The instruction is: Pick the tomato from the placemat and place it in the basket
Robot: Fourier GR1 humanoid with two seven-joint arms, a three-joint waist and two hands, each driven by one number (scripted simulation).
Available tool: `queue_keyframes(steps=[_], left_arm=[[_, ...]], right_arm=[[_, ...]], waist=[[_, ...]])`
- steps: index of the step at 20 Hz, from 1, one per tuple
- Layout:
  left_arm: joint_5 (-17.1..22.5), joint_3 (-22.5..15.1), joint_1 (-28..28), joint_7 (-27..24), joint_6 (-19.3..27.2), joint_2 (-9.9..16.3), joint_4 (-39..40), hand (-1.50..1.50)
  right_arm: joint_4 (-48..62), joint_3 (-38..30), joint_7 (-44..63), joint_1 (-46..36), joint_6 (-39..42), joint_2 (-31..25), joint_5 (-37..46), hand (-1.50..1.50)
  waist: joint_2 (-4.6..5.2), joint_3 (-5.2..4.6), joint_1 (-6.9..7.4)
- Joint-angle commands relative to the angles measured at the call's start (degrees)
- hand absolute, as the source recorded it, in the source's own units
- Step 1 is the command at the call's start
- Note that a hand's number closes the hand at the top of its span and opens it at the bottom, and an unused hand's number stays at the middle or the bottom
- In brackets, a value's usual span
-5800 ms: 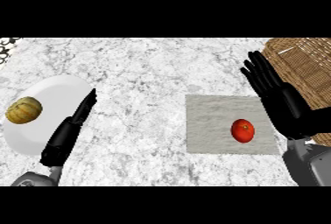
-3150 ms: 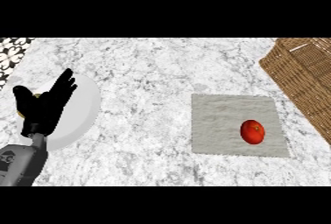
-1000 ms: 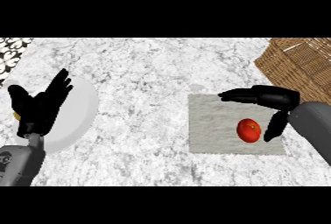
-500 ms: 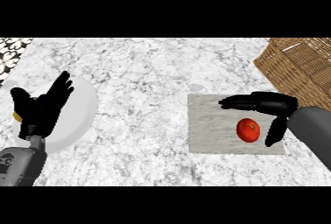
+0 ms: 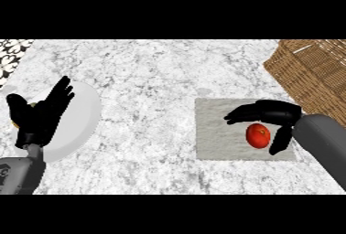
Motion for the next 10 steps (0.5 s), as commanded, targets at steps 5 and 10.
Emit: queue_keyframes(steps=[5, 10], left_arm=[[-1.8, 0.8, -0.3, -3.3, -0.9, -1.6, 4.9, 0.0], [-0.6, 1.9, -0.1, -1.5, -2.3, -0.4, 1.5, 0.0]], right_arm=[[-0.8, 0.7, -7.6, 0.1, -0.6, 2.1, 5.1, 1.5], [3.8, 1.0, -10.5, -0.1, -3.1, 3.7, 7.1, 1.5]], waist=[[-0.02, -0.02, -0.62], [0.11, 0.03, 0.15]])
